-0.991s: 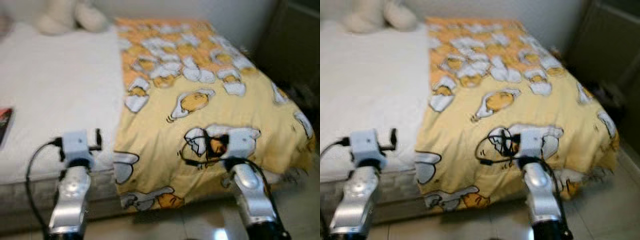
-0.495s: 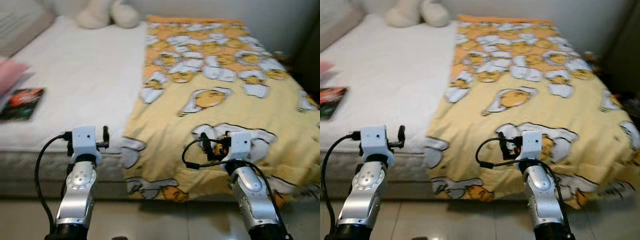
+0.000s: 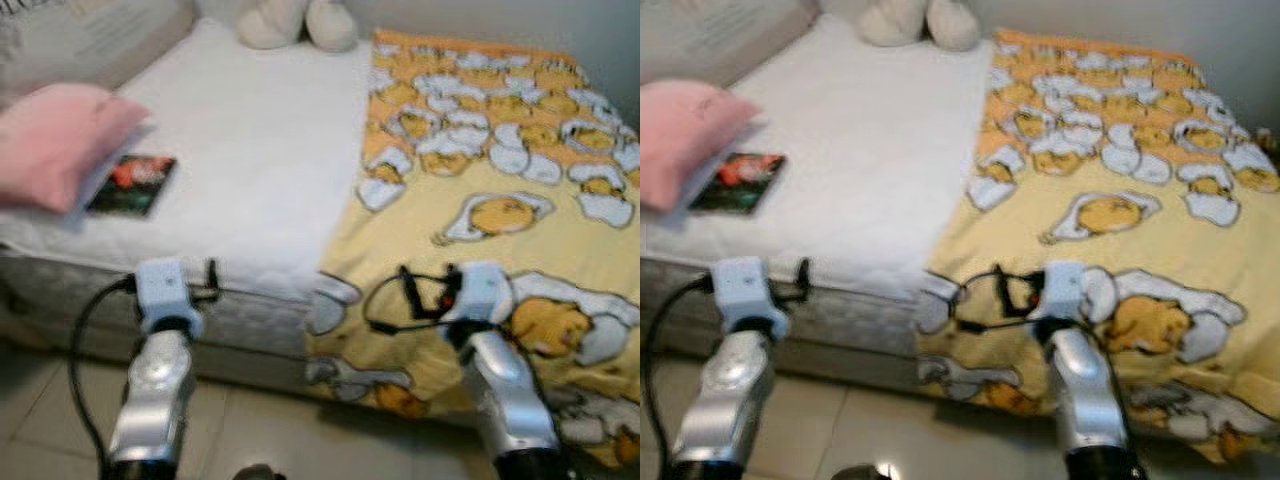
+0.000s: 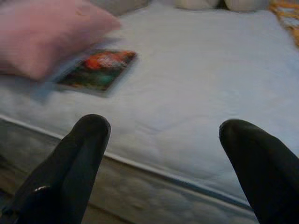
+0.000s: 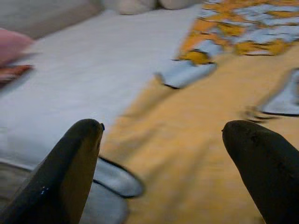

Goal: Clean up the room

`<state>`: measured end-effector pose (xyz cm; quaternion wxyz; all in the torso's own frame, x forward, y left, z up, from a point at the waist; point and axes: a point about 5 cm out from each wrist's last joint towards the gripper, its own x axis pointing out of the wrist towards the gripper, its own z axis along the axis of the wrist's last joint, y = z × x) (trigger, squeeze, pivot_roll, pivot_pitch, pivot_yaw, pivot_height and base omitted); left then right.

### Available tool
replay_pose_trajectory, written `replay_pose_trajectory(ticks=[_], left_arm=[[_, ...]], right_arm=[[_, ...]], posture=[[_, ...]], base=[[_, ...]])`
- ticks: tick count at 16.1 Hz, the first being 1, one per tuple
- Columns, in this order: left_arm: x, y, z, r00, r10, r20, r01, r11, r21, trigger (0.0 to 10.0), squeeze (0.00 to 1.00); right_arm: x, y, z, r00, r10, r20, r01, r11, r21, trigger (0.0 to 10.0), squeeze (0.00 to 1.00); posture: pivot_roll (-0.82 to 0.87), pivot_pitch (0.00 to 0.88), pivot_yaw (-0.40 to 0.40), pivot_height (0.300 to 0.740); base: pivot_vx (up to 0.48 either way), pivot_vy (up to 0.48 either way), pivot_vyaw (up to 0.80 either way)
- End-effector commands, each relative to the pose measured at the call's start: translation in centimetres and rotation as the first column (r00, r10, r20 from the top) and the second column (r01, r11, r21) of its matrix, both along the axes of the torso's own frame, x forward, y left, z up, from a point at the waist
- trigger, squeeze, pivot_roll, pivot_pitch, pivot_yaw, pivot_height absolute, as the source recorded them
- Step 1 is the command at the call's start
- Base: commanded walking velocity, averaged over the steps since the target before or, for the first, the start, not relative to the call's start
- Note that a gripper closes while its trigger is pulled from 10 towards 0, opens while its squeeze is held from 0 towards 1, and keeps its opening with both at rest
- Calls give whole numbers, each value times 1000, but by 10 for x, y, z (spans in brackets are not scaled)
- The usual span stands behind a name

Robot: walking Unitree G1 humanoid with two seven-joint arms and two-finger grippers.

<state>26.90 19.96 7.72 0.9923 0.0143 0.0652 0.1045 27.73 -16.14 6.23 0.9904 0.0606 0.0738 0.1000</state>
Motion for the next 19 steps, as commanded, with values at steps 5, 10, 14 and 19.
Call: replay_pose_trajectory(ticks=[5, 10, 14, 19], left_arm=[[-1, -1, 0, 1000, 6, -5, -5, 999, 43, 10000, 0], [5, -2, -2, 1000, 6, -25, -6, 1000, 23, 10000, 0], [1, -7, -9, 999, 21, -49, -22, 1000, -9, 10000, 0], [9, -7, 4, 1000, 3, 8, -3, 1000, -4, 10000, 0]], right_arm=[[2, -9, -2, 1000, -14, -17, 14, 1000, 3, 10000, 0], [13, -5, 4, 1000, -11, 18, 12, 996, -89, 10000, 0], [8, -19, -5, 998, -70, -2, 69, 983, -169, 10000, 0], [11, -8, -3, 999, -34, 21, 36, 991, -132, 10000, 0]], posture=[[-35, 0, -20, 740], [-41, 0, 9, 740], [-40, 0, 11, 740], [-33, 0, -2, 740]], base=[[0, 2, 456], [0, -465, 455], [0, -465, 453], [82, -43, 451]])
